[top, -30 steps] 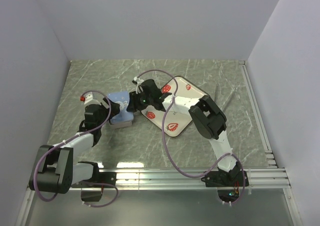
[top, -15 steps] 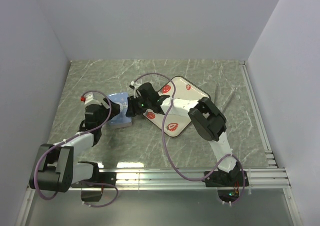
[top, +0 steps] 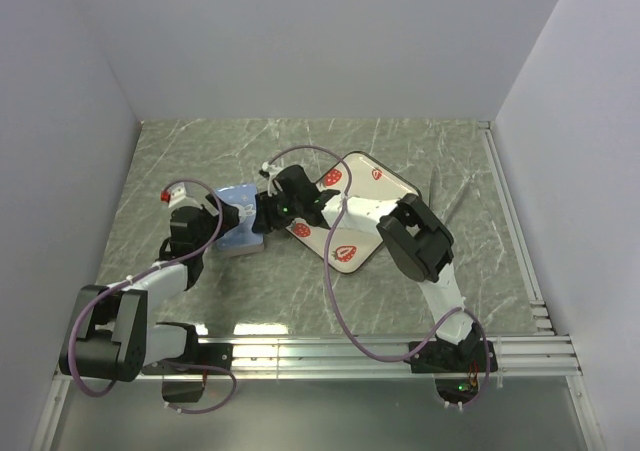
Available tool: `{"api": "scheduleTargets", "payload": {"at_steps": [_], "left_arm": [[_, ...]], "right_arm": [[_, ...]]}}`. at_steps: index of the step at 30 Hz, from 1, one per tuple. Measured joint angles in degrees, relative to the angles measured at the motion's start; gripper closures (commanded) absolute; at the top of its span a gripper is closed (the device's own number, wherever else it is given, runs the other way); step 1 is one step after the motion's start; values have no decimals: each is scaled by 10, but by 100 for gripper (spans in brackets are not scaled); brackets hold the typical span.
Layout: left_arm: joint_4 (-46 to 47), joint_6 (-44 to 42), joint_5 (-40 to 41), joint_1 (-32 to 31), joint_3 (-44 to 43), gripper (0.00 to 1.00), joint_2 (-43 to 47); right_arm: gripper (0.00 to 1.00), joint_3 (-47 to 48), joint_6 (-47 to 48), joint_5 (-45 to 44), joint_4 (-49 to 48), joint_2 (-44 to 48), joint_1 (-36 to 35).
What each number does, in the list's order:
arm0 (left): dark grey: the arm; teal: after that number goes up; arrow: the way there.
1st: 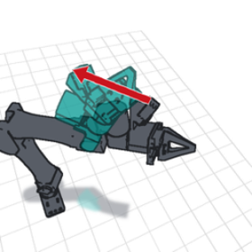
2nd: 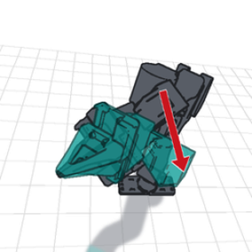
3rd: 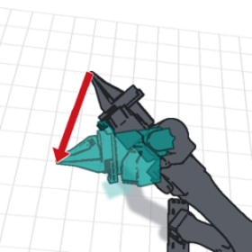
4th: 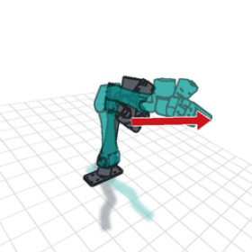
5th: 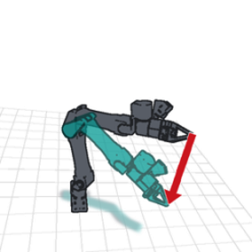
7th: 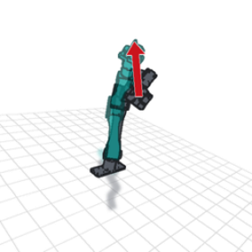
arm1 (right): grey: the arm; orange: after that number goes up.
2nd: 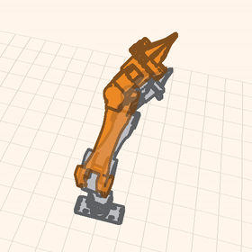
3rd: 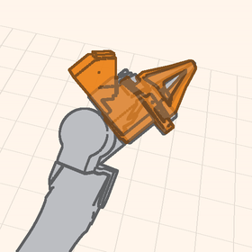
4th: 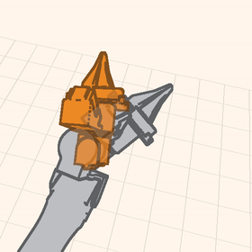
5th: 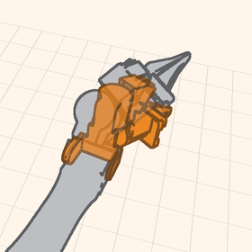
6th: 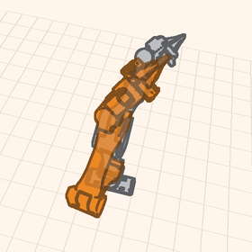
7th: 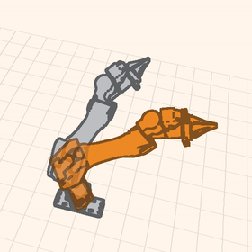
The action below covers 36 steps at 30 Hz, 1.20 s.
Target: Pack the chocolate
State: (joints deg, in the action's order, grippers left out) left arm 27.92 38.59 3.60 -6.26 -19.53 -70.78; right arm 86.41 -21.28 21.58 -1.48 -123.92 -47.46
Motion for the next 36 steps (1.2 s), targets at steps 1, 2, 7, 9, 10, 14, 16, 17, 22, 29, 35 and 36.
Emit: {"api": "scheduleTargets", "payload": {"at_steps": [1,2,7,9,10,14,16,17,22,29,35,36], "left_arm": [[-1,0,6,0,0,6,0],[-2,1,10,0,0,6,0],[-15,12,34,-1,-2,5,0],[-23,15,42,-1,-4,5,-3],[-27,16,44,-1,-7,4,-7],[-47,25,56,-1,-26,2,-36],[-64,27,59,-1,-40,1,-54],[-69,28,60,-1,-47,1,-62],[-91,32,61,-1,-79,1,-89],[-109,41,64,-1,-99,0,-102],[-109,41,72,-1,-93,1,-92],[-111,41,76,-1,-88,0,-84]], "right_arm": [[51,-3,0,0,0,2,0],[51,-5,0,-1,0,4,0],[51,-7,2,-6,5,8,-1],[51,-7,2,-9,7,9,-1],[51,-7,2,-11,7,9,-2],[51,-7,2,-17,12,12,-3],[51,-11,3,-21,12,14,-4],[51,-13,4,-22,12,16,-4],[51,-28,6,-24,13,28,-6],[51,-46,9,-25,14,43,-8],[51,-67,14,-26,15,62,-9],[51,-71,15,-28,17,65,-9]]}}
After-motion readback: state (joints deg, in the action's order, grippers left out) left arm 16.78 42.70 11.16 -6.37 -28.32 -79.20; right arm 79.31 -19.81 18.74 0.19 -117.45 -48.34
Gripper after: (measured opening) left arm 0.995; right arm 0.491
